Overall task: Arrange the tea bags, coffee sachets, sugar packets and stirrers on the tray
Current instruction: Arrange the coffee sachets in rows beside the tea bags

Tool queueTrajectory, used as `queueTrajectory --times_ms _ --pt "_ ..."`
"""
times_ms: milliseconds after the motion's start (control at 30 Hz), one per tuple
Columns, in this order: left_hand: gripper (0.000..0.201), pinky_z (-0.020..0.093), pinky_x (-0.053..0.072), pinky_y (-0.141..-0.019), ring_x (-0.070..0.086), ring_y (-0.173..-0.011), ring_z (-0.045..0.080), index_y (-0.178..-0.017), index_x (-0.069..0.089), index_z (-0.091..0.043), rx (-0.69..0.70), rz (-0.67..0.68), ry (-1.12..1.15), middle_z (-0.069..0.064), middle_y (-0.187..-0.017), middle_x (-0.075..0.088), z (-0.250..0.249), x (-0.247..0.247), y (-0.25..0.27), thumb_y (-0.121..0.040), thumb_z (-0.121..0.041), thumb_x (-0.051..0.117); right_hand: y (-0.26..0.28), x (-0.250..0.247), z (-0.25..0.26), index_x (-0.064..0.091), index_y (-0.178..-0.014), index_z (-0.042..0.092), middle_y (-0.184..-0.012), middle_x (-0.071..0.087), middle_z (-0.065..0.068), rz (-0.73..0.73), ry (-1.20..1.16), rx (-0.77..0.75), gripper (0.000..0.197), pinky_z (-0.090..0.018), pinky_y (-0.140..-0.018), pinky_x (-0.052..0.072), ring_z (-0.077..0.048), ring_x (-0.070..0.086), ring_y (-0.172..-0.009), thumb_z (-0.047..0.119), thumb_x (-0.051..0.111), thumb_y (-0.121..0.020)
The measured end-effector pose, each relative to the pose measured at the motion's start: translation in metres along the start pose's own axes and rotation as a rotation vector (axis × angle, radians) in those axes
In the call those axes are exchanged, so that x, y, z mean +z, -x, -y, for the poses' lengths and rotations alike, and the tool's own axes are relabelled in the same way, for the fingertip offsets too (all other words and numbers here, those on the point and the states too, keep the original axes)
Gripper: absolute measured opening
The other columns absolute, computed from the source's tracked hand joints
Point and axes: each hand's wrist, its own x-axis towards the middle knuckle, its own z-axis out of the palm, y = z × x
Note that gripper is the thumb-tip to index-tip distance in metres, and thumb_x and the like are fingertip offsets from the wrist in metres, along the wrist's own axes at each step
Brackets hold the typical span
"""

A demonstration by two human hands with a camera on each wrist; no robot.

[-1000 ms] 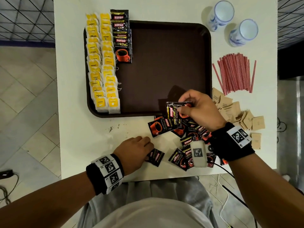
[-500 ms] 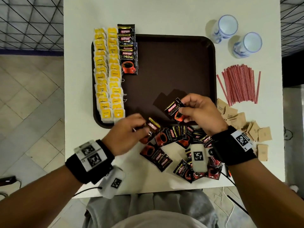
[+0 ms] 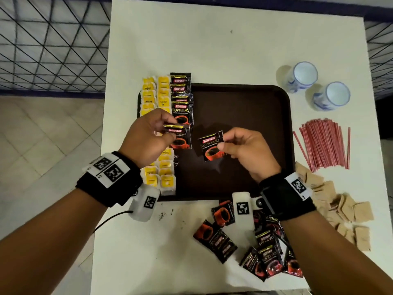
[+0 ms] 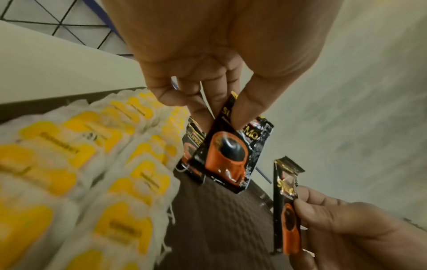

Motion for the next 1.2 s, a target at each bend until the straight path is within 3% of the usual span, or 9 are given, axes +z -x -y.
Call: queueTrajectory --times_ms 67,200,300,467,567,700,967,1100,1200 --pt "0.025 0.01 0.044 -0.063 0.062 -0.066 0.002 -0.092 0.058 -0.015 0.0 0.003 -0.122 -0.009 -0.08 0.069 0.003 -0.006 -0.014 -0.077 0.0 0.072 -0.008 0.004 0.001 0.07 -0.082 0.015 -0.075 0.066 0.001 0.028 0.032 0.008 0.016 -0.015 -0.055 0.047 -0.003 0.06 -0.064 0.001 0.077 -0.082" --pt "0.036 0.03 0.052 -0.067 0.064 -0.076 0.014 -0.091 0.053 -0.023 0.031 0.083 -0.226 -0.003 -0.093 0.064 0.002 -0.015 -0.037 -0.072 -0.005 0.078 -0.024 0.015 0.004 0.07 -0.086 0.011 -0.079 0.065 -0.009 0.058 0.01 0.067 0.013 -0.021 -0.056 0.053 -0.011 0.061 -0.064 0.0 0.075 -0.083" --pt "0.033 0.034 0.053 -0.074 0.061 -0.082 0.006 -0.093 0.06 -0.026 0.049 0.127 -0.29 -0.008 -0.095 0.061 0.003 -0.019 -0.053 -0.073 -0.008 0.079 -0.035 0.025 0.005 0.069 -0.084 0.013 -0.075 0.064 -0.008 0.077 -0.004 0.108 0.016 -0.022 -0.056 0.055 -0.01 0.061 -0.058 -0.002 0.073 -0.085" --pt "0.014 0.014 0.045 -0.074 0.057 -0.075 -0.016 -0.093 0.072 -0.026 0.071 0.185 -0.384 -0.017 -0.092 0.064 0.005 -0.019 -0.072 -0.087 -0.014 0.069 -0.052 0.035 0.005 0.069 -0.085 0.012 -0.072 0.063 -0.006 0.099 0.002 0.144 0.015 -0.023 -0.055 0.056 -0.009 0.061 -0.058 -0.003 0.072 -0.086" --pt "0.018 0.013 0.046 -0.083 0.062 -0.089 -0.007 -0.092 0.075 -0.028 0.059 0.242 -0.404 -0.012 -0.098 0.072 0.006 -0.017 -0.08 -0.09 -0.013 0.065 -0.058 0.038 0.003 0.069 -0.087 0.01 -0.07 0.063 -0.005 0.097 0.009 0.158 0.013 -0.023 -0.056 0.057 -0.01 0.061 -0.059 -0.003 0.071 -0.087" --pt "0.019 -0.003 0.038 -0.069 0.06 -0.075 -0.014 -0.089 0.073 -0.027 0.062 0.268 -0.39 -0.014 -0.086 0.071 0.005 -0.017 -0.084 -0.085 -0.008 0.07 -0.062 0.043 0.002 0.069 -0.083 0.013 -0.067 0.063 -0.002 0.111 0.02 0.177 0.017 -0.026 -0.058 0.059 -0.011 0.062 -0.059 -0.003 0.071 -0.087" --pt "0.017 -0.002 0.034 -0.057 0.056 -0.061 -0.015 -0.091 0.075 -0.023 0.078 0.249 -0.454 -0.02 -0.07 0.06 0.0 -0.019 -0.09 -0.081 -0.009 0.075 -0.064 0.049 0.008 0.066 -0.081 0.012 -0.069 0.061 -0.004 0.11 0.035 0.192 0.018 -0.029 -0.059 0.06 -0.013 0.061 -0.058 -0.005 0.068 -0.089" --pt "0.021 0.009 0.042 -0.065 0.063 -0.072 0.001 -0.091 0.075 -0.027 0.07 0.258 -0.459 -0.004 -0.08 0.072 0.001 -0.018 -0.093 -0.081 -0.009 0.075 -0.062 0.052 0.01 0.066 -0.087 0.007 -0.073 0.062 -0.005 0.098 0.078 0.176 0.011 -0.026 -0.056 0.061 -0.015 0.063 -0.061 -0.004 0.068 -0.089" --pt "0.027 0.008 0.04 -0.065 0.062 -0.074 -0.001 -0.094 0.076 -0.028 0.069 0.258 -0.503 -0.002 -0.083 0.073 0.004 -0.019 -0.095 -0.084 -0.004 0.069 -0.063 0.055 0.01 0.065 -0.085 0.01 -0.074 0.062 -0.005 0.069 0.123 0.162 0.012 -0.03 -0.059 0.062 -0.019 0.065 -0.065 -0.001 0.069 -0.09"
